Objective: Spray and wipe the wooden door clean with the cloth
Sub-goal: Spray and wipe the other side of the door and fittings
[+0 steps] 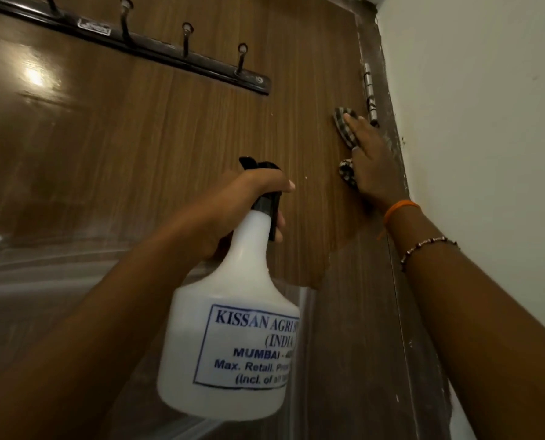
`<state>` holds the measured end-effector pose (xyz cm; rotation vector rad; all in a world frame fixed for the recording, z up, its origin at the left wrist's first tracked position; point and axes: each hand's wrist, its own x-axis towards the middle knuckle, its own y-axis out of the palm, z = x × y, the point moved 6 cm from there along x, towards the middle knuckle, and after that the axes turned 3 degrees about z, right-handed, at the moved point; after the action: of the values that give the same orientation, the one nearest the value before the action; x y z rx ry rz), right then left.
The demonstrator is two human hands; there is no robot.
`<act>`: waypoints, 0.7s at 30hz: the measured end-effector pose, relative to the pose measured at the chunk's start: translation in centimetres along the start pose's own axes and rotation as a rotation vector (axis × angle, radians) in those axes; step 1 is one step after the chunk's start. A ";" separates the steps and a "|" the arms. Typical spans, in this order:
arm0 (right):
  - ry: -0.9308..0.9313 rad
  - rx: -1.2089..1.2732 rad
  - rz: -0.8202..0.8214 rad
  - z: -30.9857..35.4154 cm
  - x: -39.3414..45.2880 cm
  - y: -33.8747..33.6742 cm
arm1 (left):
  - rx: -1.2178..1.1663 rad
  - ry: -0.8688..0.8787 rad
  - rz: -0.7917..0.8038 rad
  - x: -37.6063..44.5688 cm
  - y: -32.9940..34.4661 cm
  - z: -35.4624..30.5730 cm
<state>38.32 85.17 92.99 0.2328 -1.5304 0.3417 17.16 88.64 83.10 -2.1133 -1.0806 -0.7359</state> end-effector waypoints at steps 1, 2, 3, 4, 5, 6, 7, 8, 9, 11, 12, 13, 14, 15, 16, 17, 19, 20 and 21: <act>-0.027 -0.005 0.017 -0.1 -0.4 0.0 | 0.004 0.001 -0.008 0.0 0.2 0.0; -0.050 -0.007 0.033 -0.3 -1.1 -0.1 | 0.010 0.002 -0.019 0.0 0.3 -0.1; -0.075 0.001 0.049 -0.5 -2.3 -0.1 | 0.018 0.000 -0.030 0.1 0.4 -0.1; -0.092 0.012 0.063 -0.8 -3.7 -0.2 | 0.026 -0.005 -0.040 0.1 0.5 0.0; -0.108 0.018 0.078 -1.0 -5.4 -0.2 | 0.034 -0.011 -0.049 0.1 0.6 0.0; -0.114 0.019 0.097 -1.4 -7.6 -0.1 | 0.042 -0.025 -0.060 0.1 0.7 0.2; -0.120 0.011 0.113 -1.6 -10.0 0.2 | 0.049 -0.036 -0.063 0.0 0.8 0.2; -0.128 0.007 0.130 -1.5 -12.6 0.5 | 0.058 -0.042 -0.062 -0.1 0.8 0.2; -0.139 0.015 0.149 -1.1 -15.2 0.7 | 0.069 -0.046 -0.064 -0.3 0.9 0.1; -0.148 0.059 0.186 -0.2 -19.6 1.0 | 0.082 -0.053 -0.069 -0.6 1.1 0.0; -0.142 0.074 0.203 0.0 -20.9 1.2 | 0.079 -0.057 -0.075 -0.8 1.1 0.0; -0.138 0.056 0.209 0.1 -21.5 1.3 | 0.076 -0.061 -0.081 -0.9 1.1 0.0; -0.144 0.017 0.204 0.2 -21.5 1.3 | 0.075 -0.062 -0.088 -1.1 1.1 0.1; -0.153 -0.019 0.191 0.3 -20.8 1.1 | 0.076 -0.061 -0.094 -1.3 1.2 0.1; -0.150 -0.034 0.178 0.3 -19.7 0.9 | 0.080 -0.057 -0.102 -1.5 1.3 0.1; -0.133 -0.027 0.168 0.2 -18.3 0.8 | 0.089 -0.052 -0.109 -1.7 1.4 0.1; -0.082 0.021 0.167 -0.1 -15.0 0.6 | 0.122 -0.049 -0.118 -1.9 1.5 0.1; -0.068 0.058 0.170 -0.1 -13.4 0.5 | 0.131 -0.058 -0.129 -2.0 1.4 0.1; -0.061 0.099 0.169 -0.1 -12.1 0.5 | 0.129 -0.075 -0.145 -2.0 1.2 0.2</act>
<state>38.16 84.77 80.94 0.1927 -1.5997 0.5494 17.19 87.23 81.20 -1.9825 -1.2971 -0.6402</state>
